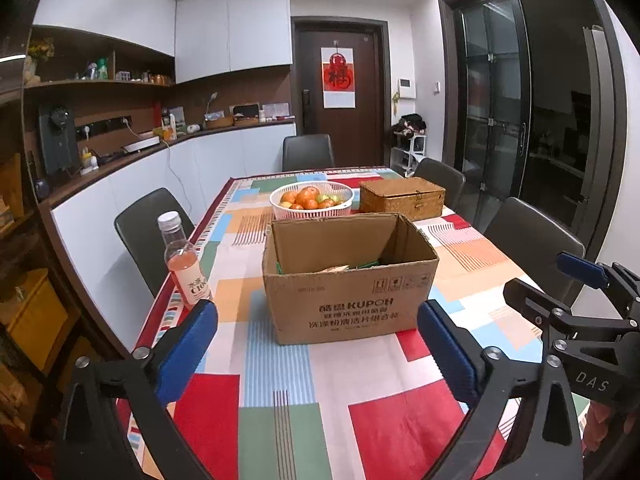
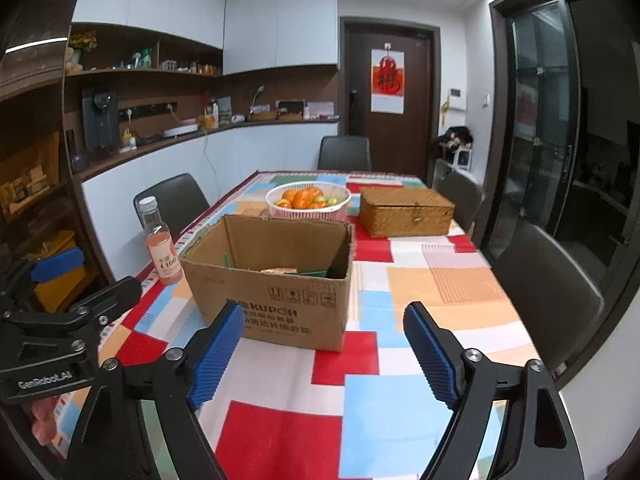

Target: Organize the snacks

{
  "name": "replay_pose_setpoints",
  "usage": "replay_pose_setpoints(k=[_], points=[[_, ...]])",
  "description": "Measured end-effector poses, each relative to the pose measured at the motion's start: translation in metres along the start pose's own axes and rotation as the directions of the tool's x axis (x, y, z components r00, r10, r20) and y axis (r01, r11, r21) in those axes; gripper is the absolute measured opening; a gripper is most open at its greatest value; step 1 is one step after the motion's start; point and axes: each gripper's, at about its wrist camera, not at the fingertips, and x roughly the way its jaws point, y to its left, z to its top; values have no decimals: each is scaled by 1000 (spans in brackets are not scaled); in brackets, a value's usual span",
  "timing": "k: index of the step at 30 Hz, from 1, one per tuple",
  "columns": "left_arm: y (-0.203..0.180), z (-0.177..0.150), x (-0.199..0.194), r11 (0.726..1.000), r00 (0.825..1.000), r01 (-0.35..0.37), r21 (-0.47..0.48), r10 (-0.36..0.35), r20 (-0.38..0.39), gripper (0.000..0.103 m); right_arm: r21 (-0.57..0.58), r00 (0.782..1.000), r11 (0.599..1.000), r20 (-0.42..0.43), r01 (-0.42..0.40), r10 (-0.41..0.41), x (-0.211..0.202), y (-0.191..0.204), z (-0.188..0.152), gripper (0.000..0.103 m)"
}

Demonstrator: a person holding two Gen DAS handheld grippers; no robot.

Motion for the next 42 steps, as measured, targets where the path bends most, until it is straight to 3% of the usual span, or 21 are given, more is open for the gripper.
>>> replay_pose_setpoints(k=[13, 42], points=[[-3, -12, -36, 999, 999, -32, 3, 32, 35, 103, 26, 999, 999, 12, -36, 35, -27, 2, -18, 85], [-4, -15, -52, 998, 994, -69, 16, 67, 81, 103, 28, 999, 999, 33, -30, 29, -38, 2, -21, 85]])
